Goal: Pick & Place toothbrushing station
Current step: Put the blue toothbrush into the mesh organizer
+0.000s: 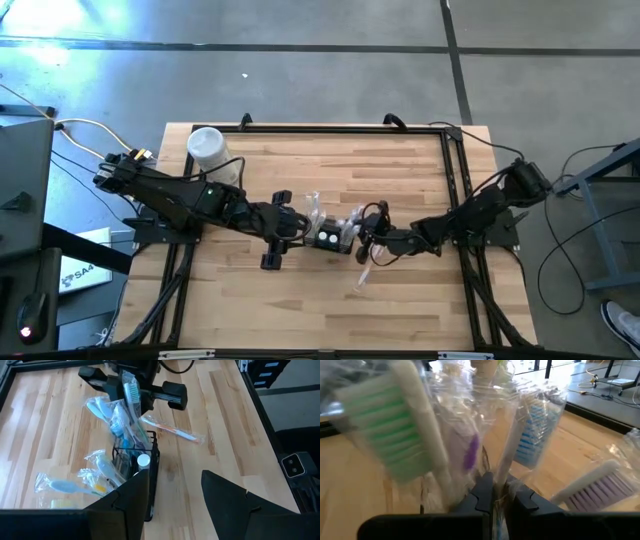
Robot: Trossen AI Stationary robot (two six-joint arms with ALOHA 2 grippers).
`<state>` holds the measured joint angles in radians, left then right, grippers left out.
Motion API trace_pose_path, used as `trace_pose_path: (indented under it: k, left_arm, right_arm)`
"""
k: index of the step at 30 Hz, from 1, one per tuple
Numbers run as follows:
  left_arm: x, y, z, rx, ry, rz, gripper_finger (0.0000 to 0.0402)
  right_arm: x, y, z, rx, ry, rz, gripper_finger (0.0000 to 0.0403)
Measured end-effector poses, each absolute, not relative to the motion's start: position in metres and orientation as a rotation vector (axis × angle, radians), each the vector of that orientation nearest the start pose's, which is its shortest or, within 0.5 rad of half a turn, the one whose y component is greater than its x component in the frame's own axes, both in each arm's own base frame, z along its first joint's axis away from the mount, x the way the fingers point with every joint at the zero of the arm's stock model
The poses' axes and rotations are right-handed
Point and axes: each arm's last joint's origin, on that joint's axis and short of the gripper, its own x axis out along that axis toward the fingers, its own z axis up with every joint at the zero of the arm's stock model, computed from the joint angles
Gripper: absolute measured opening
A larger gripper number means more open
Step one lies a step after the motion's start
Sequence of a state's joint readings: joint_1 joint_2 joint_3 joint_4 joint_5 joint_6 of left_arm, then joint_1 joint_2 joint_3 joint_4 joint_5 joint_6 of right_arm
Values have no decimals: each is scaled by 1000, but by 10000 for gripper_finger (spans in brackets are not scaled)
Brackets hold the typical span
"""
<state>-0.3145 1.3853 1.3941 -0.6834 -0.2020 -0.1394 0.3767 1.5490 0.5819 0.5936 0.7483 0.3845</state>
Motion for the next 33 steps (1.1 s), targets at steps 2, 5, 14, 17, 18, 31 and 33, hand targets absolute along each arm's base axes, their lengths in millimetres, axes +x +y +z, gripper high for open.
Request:
trace_pose_path:
  k: [2, 5, 14, 17, 18, 31, 33]
  left_arm:
    - [278, -84, 365, 37, 658, -63, 179]
    - [278, -84, 365, 38, 658, -63, 179]
    - [278, -84, 365, 38, 658, -63, 179]
    - [278, -84, 365, 38, 658, -63, 179]
    - [278, -84, 365, 39, 658, -63, 179]
    - [278, -84, 364, 44, 666, -62, 179]
    - [278, -84, 364, 44, 666, -61, 179]
  right_arm:
    - [274, 86, 165, 180, 245, -422, 13]
    - [276, 86, 164, 183, 247, -417, 13]
    - [275, 86, 163, 189, 252, -406, 13]
    - [276, 87, 163, 193, 255, -392, 21]
    - [275, 87, 163, 194, 256, -389, 30]
    - [273, 89, 164, 191, 257, -382, 183]
    - [272, 91, 167, 176, 251, -385, 188]
